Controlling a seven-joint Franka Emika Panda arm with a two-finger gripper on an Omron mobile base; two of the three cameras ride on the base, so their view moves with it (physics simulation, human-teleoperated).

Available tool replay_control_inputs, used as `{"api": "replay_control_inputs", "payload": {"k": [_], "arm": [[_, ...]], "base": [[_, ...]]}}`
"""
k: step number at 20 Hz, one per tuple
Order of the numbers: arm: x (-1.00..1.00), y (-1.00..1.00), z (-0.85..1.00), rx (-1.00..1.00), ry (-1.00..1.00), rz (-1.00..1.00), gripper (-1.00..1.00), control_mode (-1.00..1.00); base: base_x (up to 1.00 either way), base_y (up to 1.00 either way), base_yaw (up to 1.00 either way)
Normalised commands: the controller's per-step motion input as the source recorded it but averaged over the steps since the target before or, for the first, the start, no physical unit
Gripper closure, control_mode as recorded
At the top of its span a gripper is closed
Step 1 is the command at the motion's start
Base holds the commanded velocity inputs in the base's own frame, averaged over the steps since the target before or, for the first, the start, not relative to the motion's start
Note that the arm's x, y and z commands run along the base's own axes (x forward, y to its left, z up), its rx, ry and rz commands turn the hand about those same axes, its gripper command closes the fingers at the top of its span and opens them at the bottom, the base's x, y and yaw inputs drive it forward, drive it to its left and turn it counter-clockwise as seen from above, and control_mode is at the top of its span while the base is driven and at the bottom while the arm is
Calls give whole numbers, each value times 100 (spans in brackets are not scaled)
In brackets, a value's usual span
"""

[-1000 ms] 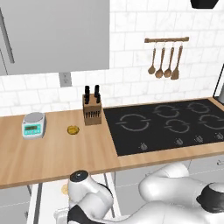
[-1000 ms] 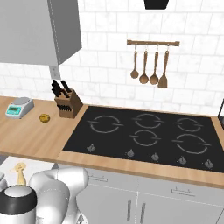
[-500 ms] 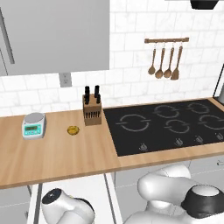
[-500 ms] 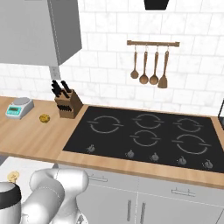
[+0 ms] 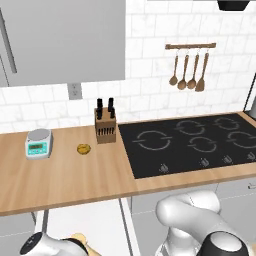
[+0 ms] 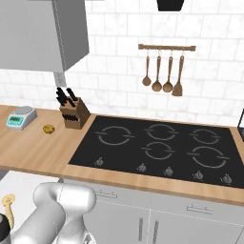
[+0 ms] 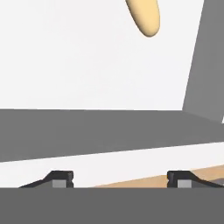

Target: Pick the pizza cutter from the drawer and place it on the counter.

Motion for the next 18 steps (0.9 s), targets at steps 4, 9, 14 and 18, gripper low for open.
{"api": "replay_control_inputs", "payload": {"k": [4,9,14,18], "arm": [[16,-86,23,10,-15,1,-100,-100],[54,-100,10,13,-8,2,-100,-100],[83,-84,2,11,-3,2,-100,-100],[98,-24,0,4,0,0,-100,-100]], "base": [[0,0,0],[0,0,0],[0,0,0],[0,0,0]]}}
